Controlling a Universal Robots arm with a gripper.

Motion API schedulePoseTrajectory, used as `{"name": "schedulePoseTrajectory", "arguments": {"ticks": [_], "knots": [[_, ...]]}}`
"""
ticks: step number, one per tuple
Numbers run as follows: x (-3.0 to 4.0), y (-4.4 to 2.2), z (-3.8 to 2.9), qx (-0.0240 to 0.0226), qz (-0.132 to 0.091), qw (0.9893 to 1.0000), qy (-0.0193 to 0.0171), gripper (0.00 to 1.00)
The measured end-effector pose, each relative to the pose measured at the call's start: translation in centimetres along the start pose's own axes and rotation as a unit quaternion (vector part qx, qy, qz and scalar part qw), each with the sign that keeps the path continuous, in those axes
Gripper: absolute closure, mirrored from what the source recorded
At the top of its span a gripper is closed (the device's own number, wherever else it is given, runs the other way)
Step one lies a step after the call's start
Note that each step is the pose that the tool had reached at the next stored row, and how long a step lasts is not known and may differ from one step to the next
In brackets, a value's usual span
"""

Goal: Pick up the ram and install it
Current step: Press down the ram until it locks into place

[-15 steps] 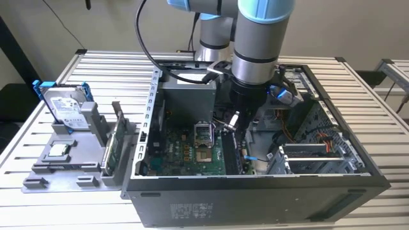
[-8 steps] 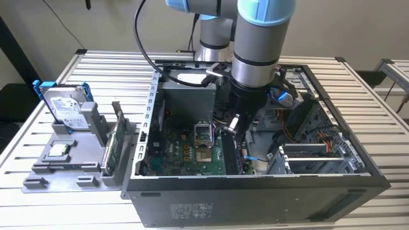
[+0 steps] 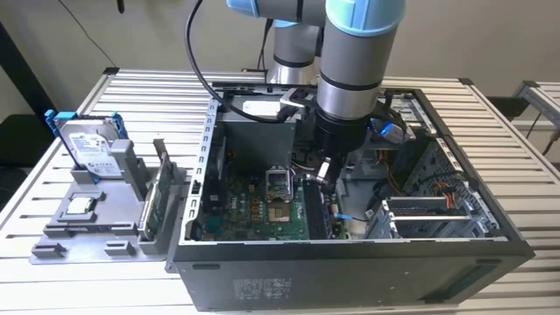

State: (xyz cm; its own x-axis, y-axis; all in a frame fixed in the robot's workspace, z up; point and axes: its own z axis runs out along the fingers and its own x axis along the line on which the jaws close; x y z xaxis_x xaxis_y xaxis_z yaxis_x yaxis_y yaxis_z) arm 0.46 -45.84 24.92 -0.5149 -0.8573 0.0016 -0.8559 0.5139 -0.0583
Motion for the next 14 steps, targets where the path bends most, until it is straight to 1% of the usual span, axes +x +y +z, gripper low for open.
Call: {"name": "schedulePoseTrajectory", "arguments": {"ticks": [3, 8, 14], "knots": [[0.00, 0.00, 0.01, -0.0006, -0.022, 0.9997, -0.0009, 0.89], [0.00, 0.00, 0.02, -0.0014, -0.054, 0.9985, -0.0023, 0.89], [0.00, 0.00, 0.03, -0.0027, -0.077, 0.9970, -0.0029, 0.89]]}}
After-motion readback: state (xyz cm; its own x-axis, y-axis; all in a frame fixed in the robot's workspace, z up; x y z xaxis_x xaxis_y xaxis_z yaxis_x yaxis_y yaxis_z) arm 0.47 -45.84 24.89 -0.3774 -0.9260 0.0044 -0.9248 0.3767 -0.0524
